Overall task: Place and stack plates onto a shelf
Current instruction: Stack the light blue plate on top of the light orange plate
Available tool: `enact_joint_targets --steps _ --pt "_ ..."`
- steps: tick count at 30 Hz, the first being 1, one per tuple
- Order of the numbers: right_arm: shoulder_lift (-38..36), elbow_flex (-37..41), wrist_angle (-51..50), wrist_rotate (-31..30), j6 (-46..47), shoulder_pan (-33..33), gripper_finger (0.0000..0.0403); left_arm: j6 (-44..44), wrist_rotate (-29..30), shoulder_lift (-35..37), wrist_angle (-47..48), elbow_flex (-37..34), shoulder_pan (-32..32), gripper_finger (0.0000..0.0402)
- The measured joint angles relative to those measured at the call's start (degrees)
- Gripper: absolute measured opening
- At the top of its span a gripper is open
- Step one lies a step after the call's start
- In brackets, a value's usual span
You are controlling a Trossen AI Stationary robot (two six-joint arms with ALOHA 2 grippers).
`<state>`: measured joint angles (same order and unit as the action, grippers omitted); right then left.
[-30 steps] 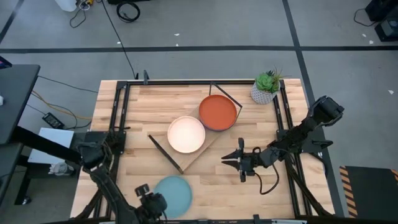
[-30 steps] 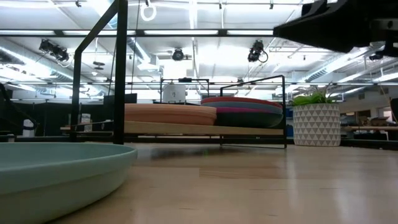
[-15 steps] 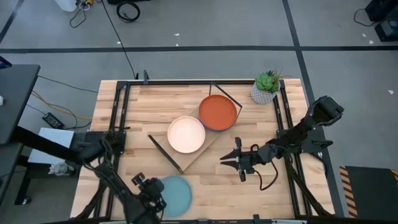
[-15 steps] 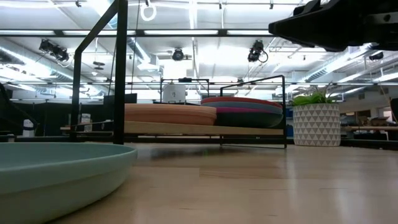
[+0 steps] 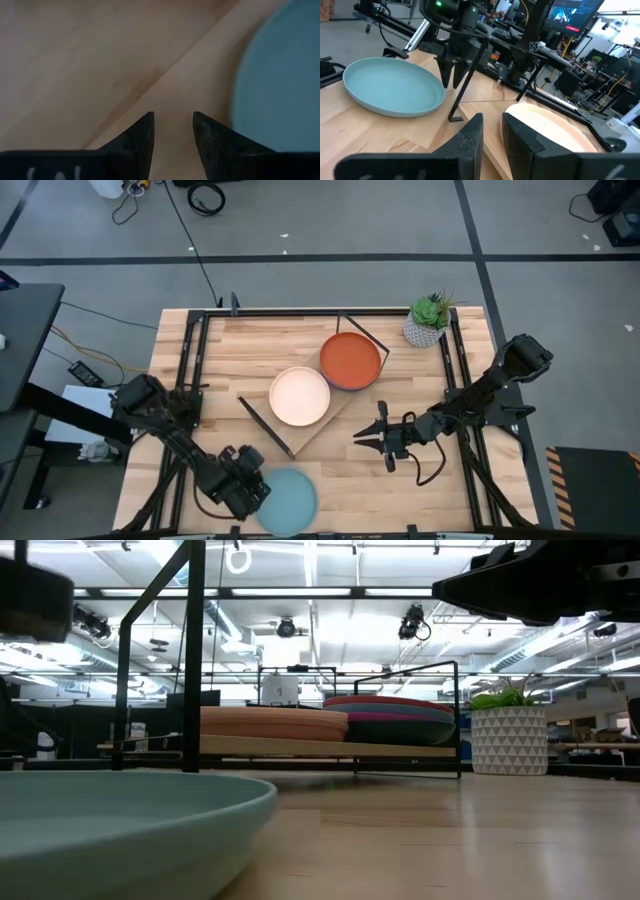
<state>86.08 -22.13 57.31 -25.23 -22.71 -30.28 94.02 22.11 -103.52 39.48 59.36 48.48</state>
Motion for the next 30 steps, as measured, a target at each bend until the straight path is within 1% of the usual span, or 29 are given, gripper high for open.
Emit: enact_joint_targets --steps 3,6,9,11,15,18,23,30 --pt "0.00 0.00 -0.41 0.00 0.52 0.00 0.0077 -0.07 -1.72 0.20 -1.10 -1.19 -0.59 0.0142" --pt "0.00 0.00 -0.56 -0.02 0.71 0.00 0.0077 -0.08 -2.87 0.99 1.72 -0.99 -0.81 0.0142" --pt "0.00 0.00 -0.55 -0.09 0.73 0.00 0.0077 -0.07 -2.44 3.46 3.94 0.17 -0.76 0.0142" --pt "0.00 0.00 -0.53 -0.17 0.75 0.00 0.0077 0.12 -0.98 5.85 3.48 0.76 -0.68 0.0142" --pt "0.00 0.00 -0.52 -0.17 1.46 0.00 0.0077 0.24 0.11 7.73 -1.86 0.92 -0.79 0.0142" --pt "0.00 0.00 -0.52 -0.16 1.54 0.00 0.0077 0.26 -0.51 6.64 -4.54 0.97 -1.46 0.0142" --pt "0.00 0.00 -0.61 -0.17 1.59 0.00 0.0077 -0.13 -3.53 3.52 -4.97 0.93 -2.68 0.0142" --pt "0.00 0.00 -0.82 -0.17 1.61 0.00 0.0077 -4.53 -5.87 1.22 -5.55 0.88 -4.44 0.0136"
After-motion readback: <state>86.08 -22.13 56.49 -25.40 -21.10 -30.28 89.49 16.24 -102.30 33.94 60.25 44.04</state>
